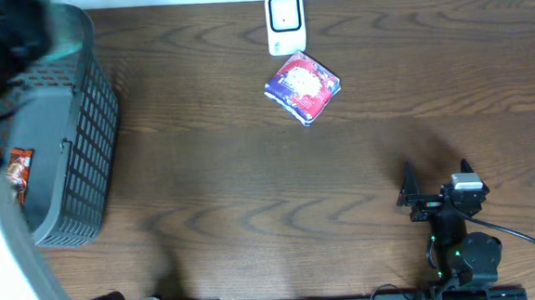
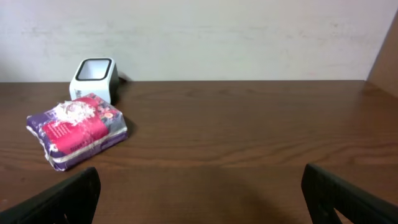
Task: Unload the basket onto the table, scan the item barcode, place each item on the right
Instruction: 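Carry the mint-green wrapper to the table beside the purple package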
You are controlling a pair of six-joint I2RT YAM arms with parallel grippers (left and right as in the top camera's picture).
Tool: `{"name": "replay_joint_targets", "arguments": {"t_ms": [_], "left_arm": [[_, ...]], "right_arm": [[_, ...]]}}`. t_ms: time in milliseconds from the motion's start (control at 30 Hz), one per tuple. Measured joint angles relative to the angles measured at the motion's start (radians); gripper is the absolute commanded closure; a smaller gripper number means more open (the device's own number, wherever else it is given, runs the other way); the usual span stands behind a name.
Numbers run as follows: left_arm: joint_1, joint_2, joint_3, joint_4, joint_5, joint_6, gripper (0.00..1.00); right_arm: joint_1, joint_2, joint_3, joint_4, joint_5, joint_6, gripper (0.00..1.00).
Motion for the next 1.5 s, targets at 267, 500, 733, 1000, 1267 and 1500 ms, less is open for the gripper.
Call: {"name": "replay_joint_targets", "arguments": {"t_ms": [267, 500, 733, 1000, 1267, 1500], "left_arm": [[-0.428, 0.173, -0.048, 0.002, -0.217, -0.042, 0.93], [-0.637, 0.569, -0.072, -0.001, -0.418, -0.153, 0.92], [-0.677, 0.796, -0.075, 0.04, -0.612, -0.16, 0.93], [-0.662, 0.891, -0.075, 0.132, -0.573, -0.146, 0.93], [-0.68, 0.893, -0.075, -0.026, -0.207, -0.118, 0.93], [-0.7, 0.892, -0.075, -0.027, -0.271, -0.114, 0.93]], "right_arm": [[0.0, 0.0, 0.0, 0.0, 0.0, 0.0, 0.01], [0.0, 0.0, 0.0, 0.0, 0.0, 0.0, 0.01], [0.0, 0.0, 0.0, 0.0, 0.0, 0.0, 0.01], [0.0, 0.0, 0.0, 0.0, 0.0, 0.0, 0.01], [0.0, 0.0, 0.0, 0.0, 0.0, 0.0, 0.01], [0.0, 0.0, 0.0, 0.0, 0.0, 0.0, 0.01]]}}
